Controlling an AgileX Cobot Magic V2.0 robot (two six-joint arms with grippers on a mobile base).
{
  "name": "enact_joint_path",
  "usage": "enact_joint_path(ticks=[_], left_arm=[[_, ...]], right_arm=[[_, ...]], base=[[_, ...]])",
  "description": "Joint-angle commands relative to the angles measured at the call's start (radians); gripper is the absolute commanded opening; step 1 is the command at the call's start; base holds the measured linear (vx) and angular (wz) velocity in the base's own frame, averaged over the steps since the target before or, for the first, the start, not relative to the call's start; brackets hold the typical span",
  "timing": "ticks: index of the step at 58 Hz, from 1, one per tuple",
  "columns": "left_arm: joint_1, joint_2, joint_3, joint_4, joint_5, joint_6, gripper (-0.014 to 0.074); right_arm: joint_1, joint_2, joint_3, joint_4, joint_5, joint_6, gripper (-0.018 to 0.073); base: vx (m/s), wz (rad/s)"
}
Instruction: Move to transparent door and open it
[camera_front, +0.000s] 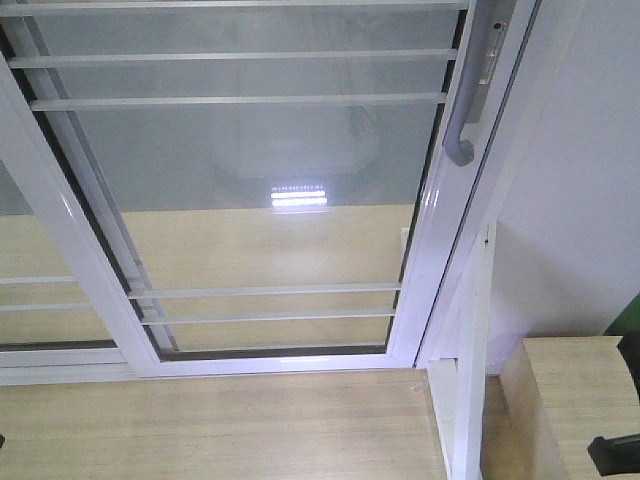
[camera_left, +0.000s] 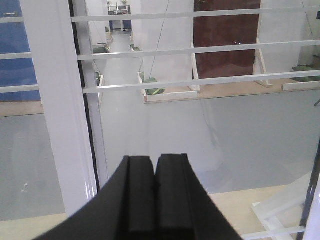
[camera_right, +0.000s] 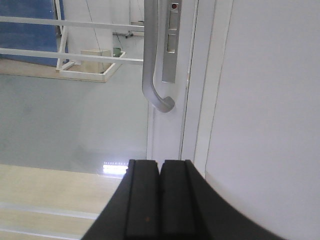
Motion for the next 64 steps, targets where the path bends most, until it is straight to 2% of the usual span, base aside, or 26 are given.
enact_joint_path(ticks=[1,38,47,52,58,64], left_arm=[[-0.004,-0.005,0.008,-0.012,-0.087,-0.010,-0.0006],[-0.004,-0.005,0.008,-0.012,-0.090,-0.010,-0.0006],[-0.004,-0.005,0.006,-0.012,-0.175,-0.010,-0.0006],[-0.004,-0.005,0.006,-0.012,-0.270,-0.011,-0.0006],[-0.004,-0.005,-0.003,-0.023,-0.389,-0.050,-0.0006],[-0.005,0.014,-0.074,-0.019,-0.371,-0.077,-0.0006]], right_arm=[[-0.004,0.006,0.002,-0.001,-0.085,0.001,-0.0004],[-0.004,0.006,0.002,-0.001,-0.094,0.001,-0.0004],[-0.004,0.006,0.001,-0.003,-0.155,-0.002,-0.0004],[-0.004,0.006,0.000,-0.010,-0.272,-0.006,-0.0004],[-0.004,0.006,-0.012,-0.009,-0.404,0.004,-0.0004],[-0.004,0.032,-0.100,0.003,-0.361,0.004,-0.0004]], base=[[0.00,0.00],[0.00,0.00],[0.00,0.00],[0.00,0.00],[0.00,0.00],[0.00,0.00]])
